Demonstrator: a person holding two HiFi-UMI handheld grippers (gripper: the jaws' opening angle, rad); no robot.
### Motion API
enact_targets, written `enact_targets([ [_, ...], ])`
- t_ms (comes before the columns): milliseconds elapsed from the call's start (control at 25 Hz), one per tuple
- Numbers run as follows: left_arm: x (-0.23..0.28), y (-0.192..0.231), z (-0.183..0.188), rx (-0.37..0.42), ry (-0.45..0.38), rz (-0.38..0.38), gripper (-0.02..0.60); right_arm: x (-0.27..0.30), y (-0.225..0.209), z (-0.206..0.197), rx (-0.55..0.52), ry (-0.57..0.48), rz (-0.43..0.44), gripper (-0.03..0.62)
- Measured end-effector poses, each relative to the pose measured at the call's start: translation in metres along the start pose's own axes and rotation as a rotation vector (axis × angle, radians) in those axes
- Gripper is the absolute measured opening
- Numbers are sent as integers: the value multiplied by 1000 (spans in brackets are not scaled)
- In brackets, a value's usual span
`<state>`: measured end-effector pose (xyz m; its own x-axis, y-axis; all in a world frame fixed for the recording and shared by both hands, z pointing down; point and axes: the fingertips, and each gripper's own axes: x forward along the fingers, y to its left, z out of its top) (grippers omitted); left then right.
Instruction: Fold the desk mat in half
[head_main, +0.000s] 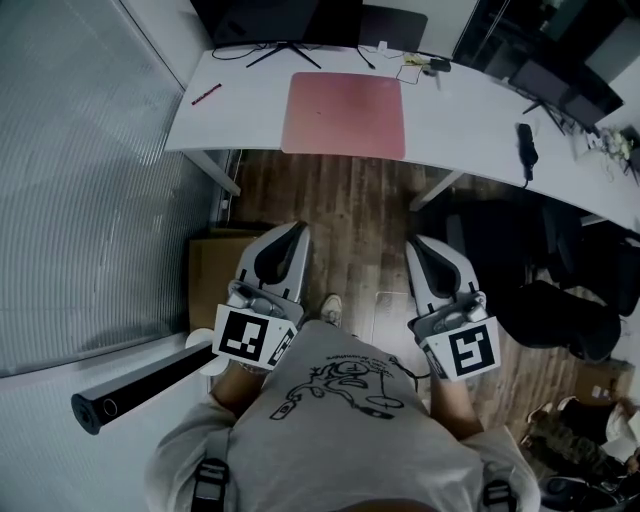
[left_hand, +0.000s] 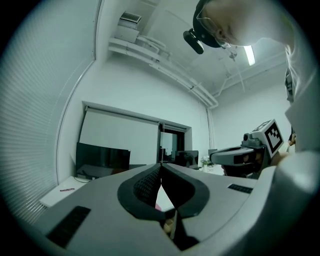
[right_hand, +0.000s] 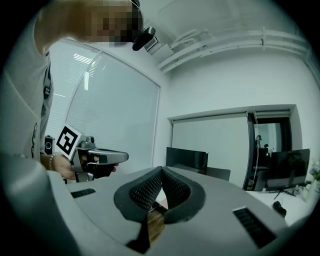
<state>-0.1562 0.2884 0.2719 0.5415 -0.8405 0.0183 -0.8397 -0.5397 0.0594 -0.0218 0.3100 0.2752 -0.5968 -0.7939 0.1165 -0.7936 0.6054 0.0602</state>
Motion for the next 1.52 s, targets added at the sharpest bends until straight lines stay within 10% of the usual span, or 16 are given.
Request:
enact_targets([
  [1520,125,68,-13,0,38,-32,20,106,-92,-3,38,-13,-49,6],
])
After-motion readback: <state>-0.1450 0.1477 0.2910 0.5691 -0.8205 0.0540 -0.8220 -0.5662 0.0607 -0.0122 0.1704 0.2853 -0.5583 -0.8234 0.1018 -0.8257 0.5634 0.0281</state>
